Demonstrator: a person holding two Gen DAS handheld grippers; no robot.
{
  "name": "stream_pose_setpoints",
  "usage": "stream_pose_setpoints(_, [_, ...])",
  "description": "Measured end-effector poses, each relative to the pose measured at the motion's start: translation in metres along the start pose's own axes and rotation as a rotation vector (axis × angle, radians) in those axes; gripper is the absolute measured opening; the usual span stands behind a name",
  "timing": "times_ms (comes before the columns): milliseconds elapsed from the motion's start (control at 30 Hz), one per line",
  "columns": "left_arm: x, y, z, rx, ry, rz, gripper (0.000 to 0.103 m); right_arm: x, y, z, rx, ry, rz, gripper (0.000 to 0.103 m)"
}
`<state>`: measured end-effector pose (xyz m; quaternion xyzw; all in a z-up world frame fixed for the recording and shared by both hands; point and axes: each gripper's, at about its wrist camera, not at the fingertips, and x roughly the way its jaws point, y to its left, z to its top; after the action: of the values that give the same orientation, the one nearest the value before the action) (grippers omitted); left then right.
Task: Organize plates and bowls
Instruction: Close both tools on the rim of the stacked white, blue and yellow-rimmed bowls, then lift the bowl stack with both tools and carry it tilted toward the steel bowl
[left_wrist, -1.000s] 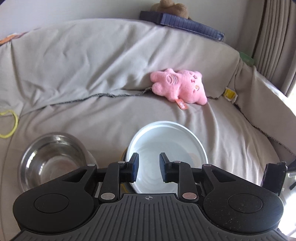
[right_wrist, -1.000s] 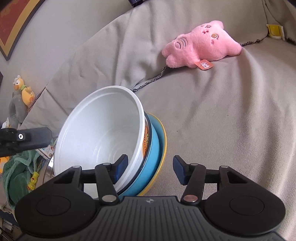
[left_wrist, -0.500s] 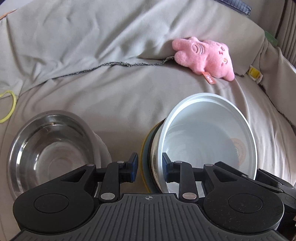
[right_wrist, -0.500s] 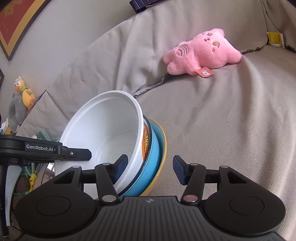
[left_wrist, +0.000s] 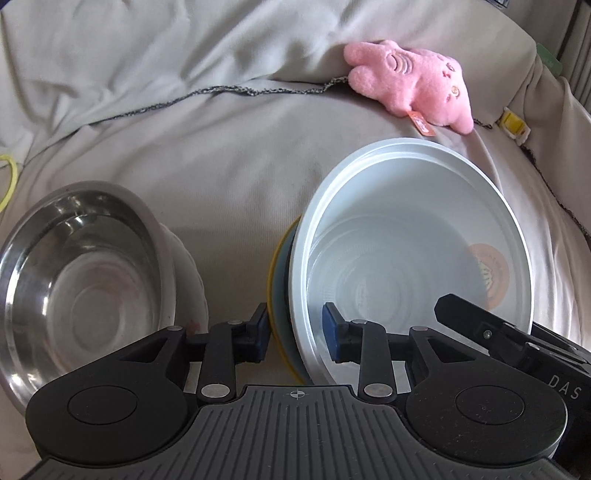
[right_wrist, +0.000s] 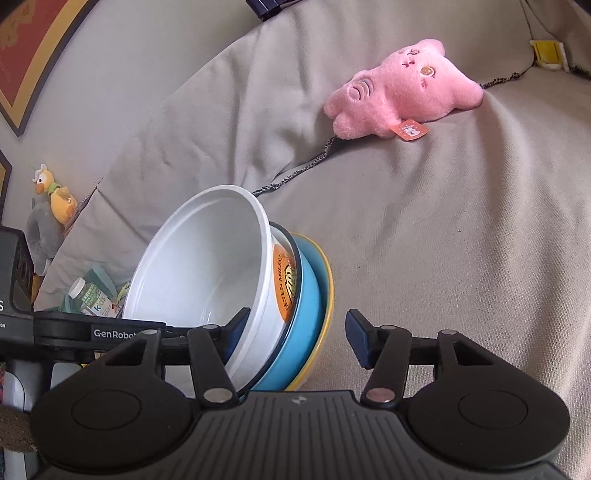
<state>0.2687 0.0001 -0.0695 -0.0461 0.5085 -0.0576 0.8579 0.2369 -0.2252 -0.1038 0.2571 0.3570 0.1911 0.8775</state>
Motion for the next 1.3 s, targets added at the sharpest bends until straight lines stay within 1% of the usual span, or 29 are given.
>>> stream_pose_setpoints(100, [0.001, 0.002, -0.002, -0.019, 0.003, -0.009, 0.034, 0.001, 0.002, 0.003, 0.006, 0.004, 0.005, 0.054])
stream_pose_setpoints(167, [0.003, 0.003, -0.004, -0.034, 0.025, -0.038, 0.042, 0.004, 0.002, 0.005, 0.021, 0.024, 0.026, 0.052])
stream_pose_setpoints(267, [0.005, 0.0, -0.009, -0.041, 0.04, -0.066, 0.049, 0.006, 0.005, 0.008, 0.005, 0.038, 0.001, 0.046])
stream_pose_setpoints(333, [0.004, -0.001, -0.01, -0.053, 0.041, -0.073, 0.05, 0.007, 0.004, 0.012, 0.001, 0.048, -0.006, 0.041])
stream_pose_setpoints(433, [0.001, 0.004, -0.008, -0.114, 0.048, -0.12, 0.052, 0.011, -0.002, 0.019, 0.026, 0.068, 0.002, 0.04])
stream_pose_setpoints(500, [0.002, 0.005, -0.006, -0.129, 0.06, -0.138, 0.055, 0.014, -0.005, 0.023, 0.043, 0.073, 0.006, 0.04])
stream_pose_setpoints(667, [0.007, 0.0, -0.001, -0.118, 0.062, -0.141, 0.064, 0.02, 0.0, 0.031, 0.025, 0.071, -0.013, 0.04])
stream_pose_setpoints(767, [0.009, -0.002, 0.003, -0.122, 0.043, -0.139, 0.065, 0.024, 0.001, 0.036, 0.018, 0.068, -0.027, 0.04])
stream_pose_setpoints(833, [0.011, -0.005, 0.006, -0.12, 0.032, -0.13, 0.065, 0.027, -0.002, 0.039, 0.023, 0.068, -0.026, 0.04])
stream_pose_setpoints(933, [0.014, -0.01, 0.007, -0.108, 0.026, -0.097, 0.065, 0.026, -0.008, 0.039, 0.038, 0.067, -0.007, 0.04])
stream_pose_setpoints(1000, [0.018, -0.013, 0.006, -0.089, 0.042, -0.06, 0.062, 0.025, -0.01, 0.038, 0.036, 0.066, 0.007, 0.039])
stream_pose_setpoints(1033, [0.018, -0.015, 0.005, -0.075, 0.045, -0.038, 0.057, 0.024, -0.008, 0.037, 0.028, 0.064, 0.008, 0.039])
stream_pose_setpoints(1067, [0.017, -0.016, 0.005, -0.063, 0.049, -0.027, 0.057, 0.024, -0.007, 0.036, 0.019, 0.062, 0.005, 0.039])
stream_pose_setpoints(1100, [0.016, -0.016, 0.005, -0.06, 0.056, -0.025, 0.056, 0.024, -0.006, 0.035, 0.009, 0.059, 0.0, 0.039])
stream_pose_setpoints(1167, [0.014, -0.015, 0.006, -0.07, 0.071, -0.027, 0.048, 0.023, -0.005, 0.033, -0.007, 0.056, -0.013, 0.039])
stream_pose_setpoints(1233, [0.012, -0.011, 0.006, -0.095, 0.087, -0.035, 0.045, 0.023, -0.006, 0.033, -0.006, 0.056, -0.011, 0.039])
stream_pose_setpoints(1300, [0.013, -0.008, 0.007, -0.117, 0.107, -0.038, 0.044, 0.023, -0.008, 0.033, 0.002, 0.06, -0.001, 0.038])
